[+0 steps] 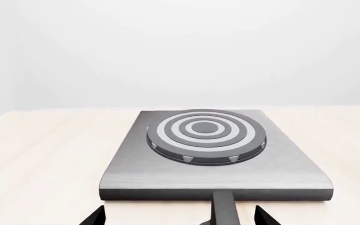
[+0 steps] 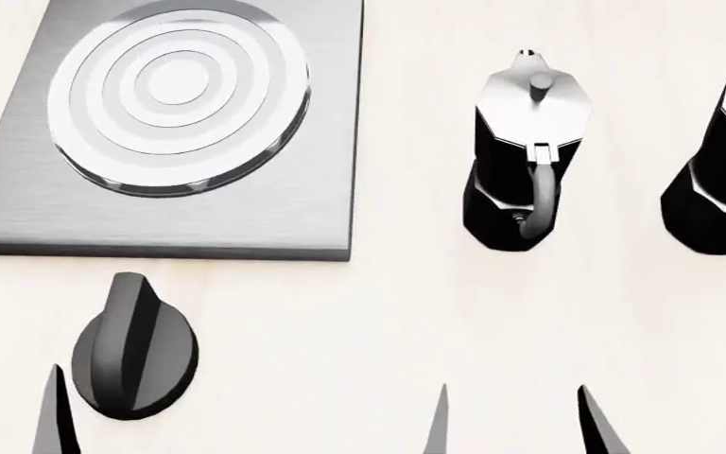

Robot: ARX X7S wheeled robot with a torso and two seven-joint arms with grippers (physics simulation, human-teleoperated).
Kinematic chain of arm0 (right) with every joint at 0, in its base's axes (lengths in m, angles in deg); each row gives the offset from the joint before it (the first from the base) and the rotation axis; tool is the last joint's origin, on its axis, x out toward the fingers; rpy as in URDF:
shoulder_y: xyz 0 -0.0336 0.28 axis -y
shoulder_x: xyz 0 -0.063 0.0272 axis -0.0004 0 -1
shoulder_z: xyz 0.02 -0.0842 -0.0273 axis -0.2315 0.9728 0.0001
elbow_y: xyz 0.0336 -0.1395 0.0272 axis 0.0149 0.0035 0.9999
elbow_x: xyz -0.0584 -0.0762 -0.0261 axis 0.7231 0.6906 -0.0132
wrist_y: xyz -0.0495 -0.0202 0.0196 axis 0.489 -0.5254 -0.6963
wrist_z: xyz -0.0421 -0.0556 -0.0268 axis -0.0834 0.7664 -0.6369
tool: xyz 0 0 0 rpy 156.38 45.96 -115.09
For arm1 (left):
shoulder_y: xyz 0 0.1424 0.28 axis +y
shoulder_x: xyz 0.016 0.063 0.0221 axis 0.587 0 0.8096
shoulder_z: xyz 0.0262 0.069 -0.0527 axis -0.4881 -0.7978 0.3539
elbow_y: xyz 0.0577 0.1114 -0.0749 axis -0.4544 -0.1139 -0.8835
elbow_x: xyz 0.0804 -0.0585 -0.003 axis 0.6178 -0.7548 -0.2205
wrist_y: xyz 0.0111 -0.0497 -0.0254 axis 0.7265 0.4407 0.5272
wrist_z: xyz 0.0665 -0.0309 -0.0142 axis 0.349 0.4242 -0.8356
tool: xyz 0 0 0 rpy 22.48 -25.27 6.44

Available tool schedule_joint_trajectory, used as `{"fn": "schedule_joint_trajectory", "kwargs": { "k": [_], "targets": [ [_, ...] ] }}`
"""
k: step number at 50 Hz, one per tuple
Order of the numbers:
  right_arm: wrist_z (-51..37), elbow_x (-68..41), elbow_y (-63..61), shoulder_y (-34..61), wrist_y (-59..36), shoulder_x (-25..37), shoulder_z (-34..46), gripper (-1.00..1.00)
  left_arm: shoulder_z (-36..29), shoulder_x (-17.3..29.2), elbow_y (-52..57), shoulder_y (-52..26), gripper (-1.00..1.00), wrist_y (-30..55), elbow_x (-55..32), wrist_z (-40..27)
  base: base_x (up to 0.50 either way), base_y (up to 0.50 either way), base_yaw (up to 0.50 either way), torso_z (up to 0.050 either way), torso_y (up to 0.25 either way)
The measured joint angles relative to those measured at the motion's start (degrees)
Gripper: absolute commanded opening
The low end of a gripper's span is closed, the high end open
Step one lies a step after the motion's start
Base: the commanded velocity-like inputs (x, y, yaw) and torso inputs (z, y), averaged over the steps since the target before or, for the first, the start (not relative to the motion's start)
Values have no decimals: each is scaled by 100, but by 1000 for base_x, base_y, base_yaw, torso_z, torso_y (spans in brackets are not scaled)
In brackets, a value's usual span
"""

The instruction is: Turn off the stove.

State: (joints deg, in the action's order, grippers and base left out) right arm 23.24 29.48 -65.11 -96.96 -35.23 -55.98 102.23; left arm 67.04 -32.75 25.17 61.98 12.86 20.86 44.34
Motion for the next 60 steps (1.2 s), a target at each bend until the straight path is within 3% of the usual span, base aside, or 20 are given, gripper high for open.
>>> {"fn": "schedule_joint_trajectory", "kwargs": {
  "k": [47,60],
  "targets": [
    [-33,-30,31,-3,79,65,97,100,-33,80,19,19,100,-98,-59,-68,0,0,0,0,0],
    [-44,-46,41,9,88,84,115,100,-49,230,605,-235,100,223,28,-113,0,0,0,0,0]
  ]
}}
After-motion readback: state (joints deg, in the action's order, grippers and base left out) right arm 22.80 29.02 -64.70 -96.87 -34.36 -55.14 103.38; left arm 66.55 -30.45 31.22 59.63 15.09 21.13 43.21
